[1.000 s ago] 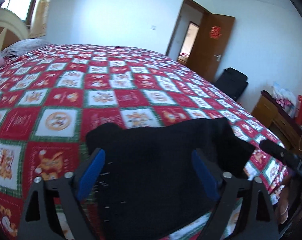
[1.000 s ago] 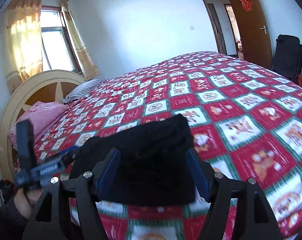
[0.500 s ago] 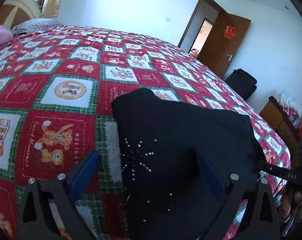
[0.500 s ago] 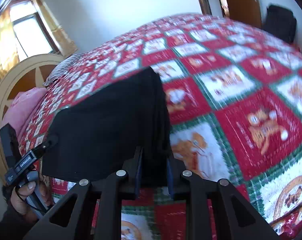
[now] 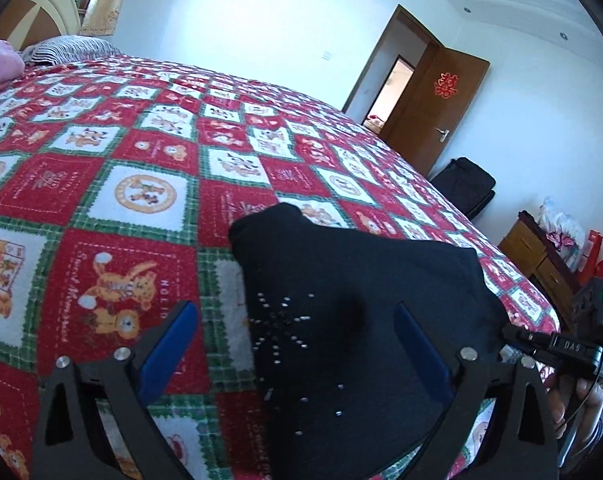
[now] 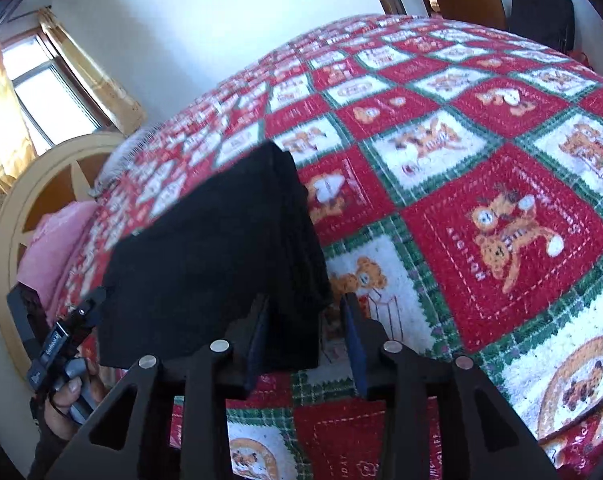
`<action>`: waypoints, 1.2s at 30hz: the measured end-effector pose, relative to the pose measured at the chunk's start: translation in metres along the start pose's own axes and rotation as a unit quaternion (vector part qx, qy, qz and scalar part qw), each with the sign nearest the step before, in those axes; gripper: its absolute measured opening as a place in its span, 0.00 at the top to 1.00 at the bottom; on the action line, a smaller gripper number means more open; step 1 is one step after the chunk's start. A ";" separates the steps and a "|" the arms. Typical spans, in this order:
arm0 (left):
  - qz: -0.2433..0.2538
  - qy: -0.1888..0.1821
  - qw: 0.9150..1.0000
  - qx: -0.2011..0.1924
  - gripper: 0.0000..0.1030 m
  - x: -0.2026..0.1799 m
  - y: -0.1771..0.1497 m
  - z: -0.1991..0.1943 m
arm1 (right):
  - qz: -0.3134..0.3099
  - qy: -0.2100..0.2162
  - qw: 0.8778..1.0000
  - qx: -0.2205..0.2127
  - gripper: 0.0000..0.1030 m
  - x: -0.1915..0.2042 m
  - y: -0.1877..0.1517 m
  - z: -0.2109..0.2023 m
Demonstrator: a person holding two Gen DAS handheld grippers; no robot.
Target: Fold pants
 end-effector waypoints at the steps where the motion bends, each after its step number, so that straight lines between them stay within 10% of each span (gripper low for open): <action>1: 0.002 0.000 1.000 0.001 0.03 -0.001 0.000 0.002 | 0.000 -0.002 1.000 -0.014 0.63 -0.001 0.004 -0.005; 11: 0.020 0.013 1.000 0.017 0.03 -0.006 -0.007 0.014 | -0.017 0.037 0.999 -0.024 0.47 0.018 0.026 0.011; 36: 0.075 0.041 0.996 0.025 0.00 -0.008 -0.016 0.022 | 0.004 0.061 0.998 0.006 0.51 0.012 0.018 0.046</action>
Point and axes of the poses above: each gripper's, at about its wrist camera, not at the fingertips, and z roughly the way its jaws point, x to its left, y to its top, the point moved 10 cm from there along z, roughly the way its jaws point, and after that the axes turned 11 degrees about -z, right-handed, at the moved point
